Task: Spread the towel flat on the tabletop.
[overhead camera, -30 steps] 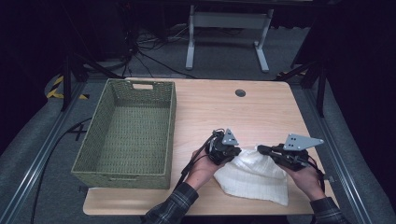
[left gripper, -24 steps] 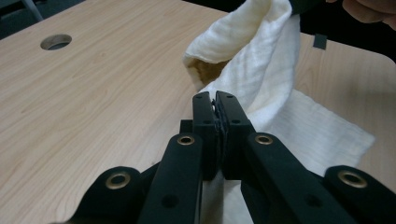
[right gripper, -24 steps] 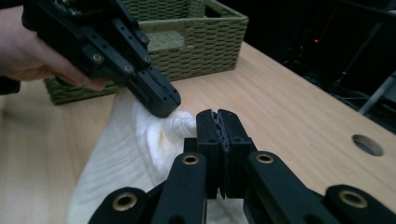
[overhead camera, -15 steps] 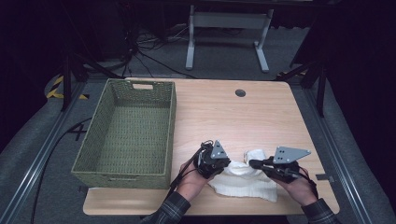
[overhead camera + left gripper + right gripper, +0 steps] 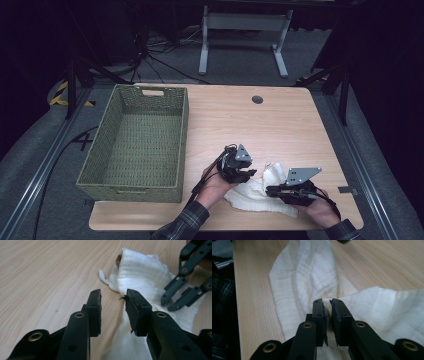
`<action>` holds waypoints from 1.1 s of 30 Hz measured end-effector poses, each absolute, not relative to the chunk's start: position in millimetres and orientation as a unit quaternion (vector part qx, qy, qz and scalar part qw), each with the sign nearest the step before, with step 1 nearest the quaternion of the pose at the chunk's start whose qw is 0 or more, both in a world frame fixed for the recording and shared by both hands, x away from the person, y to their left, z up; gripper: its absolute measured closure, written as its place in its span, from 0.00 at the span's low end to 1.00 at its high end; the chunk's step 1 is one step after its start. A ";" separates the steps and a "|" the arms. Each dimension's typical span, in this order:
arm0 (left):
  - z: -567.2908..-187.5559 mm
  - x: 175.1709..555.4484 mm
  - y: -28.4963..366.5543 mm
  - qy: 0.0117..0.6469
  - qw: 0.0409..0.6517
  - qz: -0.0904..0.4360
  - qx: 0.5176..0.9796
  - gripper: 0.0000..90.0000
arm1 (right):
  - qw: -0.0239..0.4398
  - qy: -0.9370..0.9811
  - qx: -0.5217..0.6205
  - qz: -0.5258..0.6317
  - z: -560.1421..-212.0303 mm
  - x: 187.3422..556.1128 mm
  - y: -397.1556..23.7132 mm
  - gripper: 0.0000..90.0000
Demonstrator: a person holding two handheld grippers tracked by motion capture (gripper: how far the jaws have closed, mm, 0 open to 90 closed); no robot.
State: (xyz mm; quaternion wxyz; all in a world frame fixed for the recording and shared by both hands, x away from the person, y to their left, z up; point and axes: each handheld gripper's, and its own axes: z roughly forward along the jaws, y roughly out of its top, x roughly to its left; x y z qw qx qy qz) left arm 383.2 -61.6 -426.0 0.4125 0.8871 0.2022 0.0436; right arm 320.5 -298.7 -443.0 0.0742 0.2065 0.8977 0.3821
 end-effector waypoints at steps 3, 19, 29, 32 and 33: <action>-431.4 392.4 -74.5 0.193 0.415 0.032 0.889 0.70 | 0.068 0.903 0.204 0.371 -446.6 320.1 -298.0 0.93; -458.3 399.2 -111.3 0.137 0.381 -0.025 0.914 0.95 | 0.070 0.902 0.198 0.377 -443.5 317.3 -300.4 0.86; -415.6 404.1 -76.6 0.155 0.413 0.034 0.897 0.97 | 0.124 0.858 0.243 0.435 -418.0 321.4 -343.0 0.81; -406.1 408.0 -63.7 0.168 0.424 0.043 0.889 0.97 | 0.138 0.848 0.272 0.433 -415.9 331.9 -356.3 0.81; -404.2 409.8 -59.5 0.171 0.424 0.044 0.888 0.97 | 0.142 0.848 0.278 0.429 -416.4 336.5 -359.0 0.81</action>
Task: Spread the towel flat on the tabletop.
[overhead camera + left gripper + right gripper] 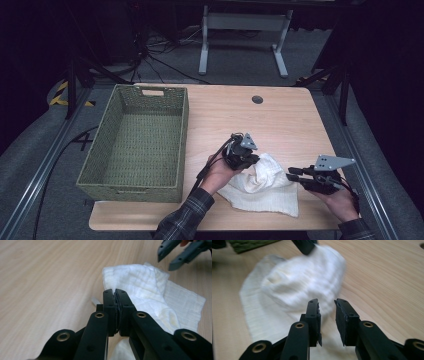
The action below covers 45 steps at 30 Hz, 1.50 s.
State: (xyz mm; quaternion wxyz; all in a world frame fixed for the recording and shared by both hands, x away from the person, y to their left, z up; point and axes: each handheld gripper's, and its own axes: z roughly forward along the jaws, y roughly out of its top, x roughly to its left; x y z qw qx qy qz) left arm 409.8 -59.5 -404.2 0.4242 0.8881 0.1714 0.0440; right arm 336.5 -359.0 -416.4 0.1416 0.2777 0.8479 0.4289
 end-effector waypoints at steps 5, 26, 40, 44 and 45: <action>-403.3 410.5 -51.4 0.170 0.430 0.033 0.886 0.97 | 0.150 0.837 0.317 0.420 -419.6 365.3 -366.4 0.77; -438.1 364.2 -43.3 0.147 0.356 0.009 0.923 0.97 | 0.079 0.894 0.251 0.362 -451.7 383.1 -325.8 0.66; -444.3 363.9 -40.0 0.144 0.341 0.003 0.929 0.97 | 0.104 0.881 0.257 0.384 -440.2 389.8 -321.3 0.79; -445.7 363.2 -41.2 0.147 0.337 0.000 0.930 0.97 | 0.090 0.874 0.256 0.402 -437.6 404.0 -307.4 0.75; -446.5 363.1 -41.7 0.146 0.336 0.000 0.930 0.97 | 0.085 0.875 0.255 0.403 -438.8 406.8 -303.2 0.75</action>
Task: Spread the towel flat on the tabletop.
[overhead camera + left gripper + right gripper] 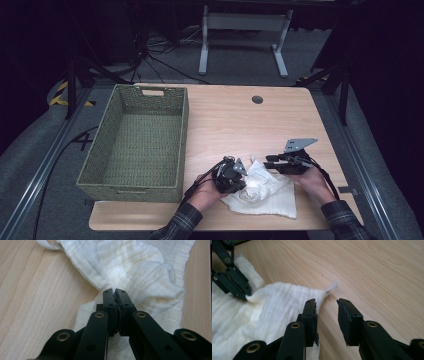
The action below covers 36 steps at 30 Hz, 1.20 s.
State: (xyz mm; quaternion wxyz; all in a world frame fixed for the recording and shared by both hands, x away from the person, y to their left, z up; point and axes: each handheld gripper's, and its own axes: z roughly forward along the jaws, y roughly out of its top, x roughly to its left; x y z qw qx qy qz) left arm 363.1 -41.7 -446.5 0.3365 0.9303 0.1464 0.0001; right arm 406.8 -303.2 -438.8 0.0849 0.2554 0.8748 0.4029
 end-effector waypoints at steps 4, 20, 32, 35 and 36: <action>-446.7 362.9 -41.8 0.145 0.336 0.002 0.931 0.97 | 0.079 0.887 0.247 0.382 -448.2 417.1 -286.6 0.73; -436.4 371.2 -38.8 0.164 0.368 0.019 0.915 0.96 | 0.117 0.893 0.238 0.364 -443.3 419.9 -282.7 0.99; -441.9 378.1 -32.0 0.205 0.366 0.062 0.906 0.62 | 0.231 0.818 0.351 0.392 -409.0 425.5 -374.9 0.99; -443.6 378.9 -32.3 0.205 0.357 0.060 0.909 0.62 | 0.255 0.811 0.378 0.366 -413.5 430.2 -385.9 0.99; -444.8 378.8 -32.4 0.209 0.355 0.060 0.909 0.61 | 0.255 0.811 0.387 0.358 -415.9 432.6 -389.5 0.99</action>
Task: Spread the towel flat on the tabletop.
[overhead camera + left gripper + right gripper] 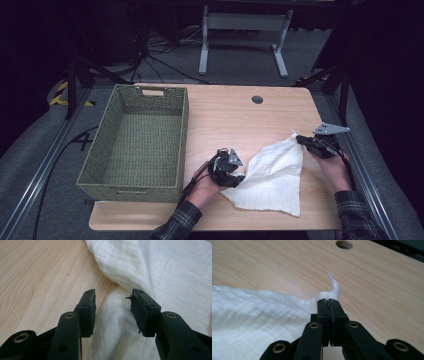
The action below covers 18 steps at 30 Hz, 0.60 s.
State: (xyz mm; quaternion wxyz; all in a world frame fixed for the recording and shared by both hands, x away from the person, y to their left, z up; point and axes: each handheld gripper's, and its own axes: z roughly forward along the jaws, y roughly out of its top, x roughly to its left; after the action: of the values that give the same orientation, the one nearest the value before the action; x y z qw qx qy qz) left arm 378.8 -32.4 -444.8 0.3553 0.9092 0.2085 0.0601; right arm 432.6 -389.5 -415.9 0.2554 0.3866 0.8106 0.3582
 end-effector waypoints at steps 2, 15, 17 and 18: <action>-446.5 379.0 -31.9 0.210 0.355 0.056 0.909 0.60 | 0.257 0.810 0.395 0.349 -418.6 434.6 -391.7 0.98; -448.1 381.2 -29.7 0.222 0.360 0.055 0.904 0.59 | 0.183 0.832 0.338 0.399 -408.7 413.1 -351.5 0.74; -447.5 379.9 -27.7 0.229 0.366 0.055 0.900 0.59 | 0.164 0.846 0.313 0.400 -410.6 410.1 -331.2 0.73; -447.4 380.0 -26.9 0.226 0.365 0.055 0.902 0.59 | 0.157 0.850 0.305 0.400 -411.5 409.4 -322.8 0.73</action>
State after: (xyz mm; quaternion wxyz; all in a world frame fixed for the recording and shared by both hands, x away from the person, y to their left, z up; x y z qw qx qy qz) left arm 380.0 -26.9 -447.4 0.3648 0.9017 0.2255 0.0547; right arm 409.4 -322.8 -411.5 0.1566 0.3048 0.8503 0.3996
